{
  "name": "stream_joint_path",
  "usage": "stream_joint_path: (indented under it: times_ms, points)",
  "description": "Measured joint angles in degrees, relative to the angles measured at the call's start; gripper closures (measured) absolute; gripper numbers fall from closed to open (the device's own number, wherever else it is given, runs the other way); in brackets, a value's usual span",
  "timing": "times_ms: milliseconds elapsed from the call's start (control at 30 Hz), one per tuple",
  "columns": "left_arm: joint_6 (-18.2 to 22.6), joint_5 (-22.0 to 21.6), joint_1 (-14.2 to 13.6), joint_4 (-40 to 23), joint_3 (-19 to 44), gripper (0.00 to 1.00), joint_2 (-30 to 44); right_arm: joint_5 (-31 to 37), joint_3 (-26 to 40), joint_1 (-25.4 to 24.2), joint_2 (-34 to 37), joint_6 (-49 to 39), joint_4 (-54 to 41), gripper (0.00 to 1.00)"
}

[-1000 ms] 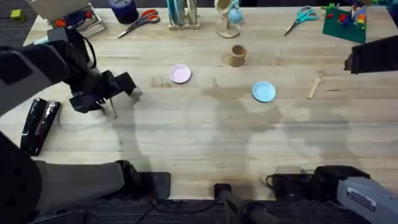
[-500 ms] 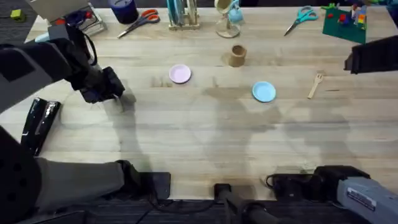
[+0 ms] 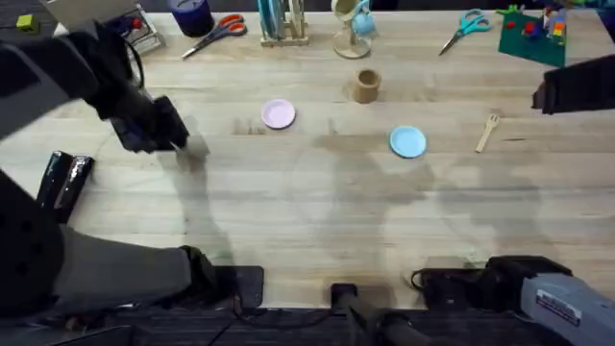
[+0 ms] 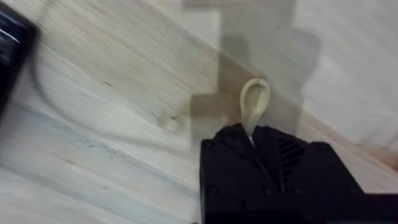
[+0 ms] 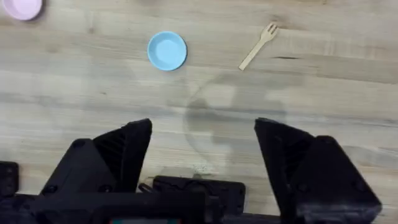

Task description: Pick up a utensil and set it on the pink plate, then put the other utensil in the container.

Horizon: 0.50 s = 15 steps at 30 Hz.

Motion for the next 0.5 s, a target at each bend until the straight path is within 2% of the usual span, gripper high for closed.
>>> stream_joint_path:
  times_ms: [267, 500]
  points:
    - [3.1, 0.0, -1.0, -13.8, 17.0, 0.962, 0.0, 0.0, 0.0, 0.0, 0.0, 0.0, 0.0, 0.005]
    - [7.1, 0.0, -5.0, -25.7, 29.5, 0.961, 0.0, 0.0, 0.0, 0.0, 0.0, 0.0, 0.0, 0.006]
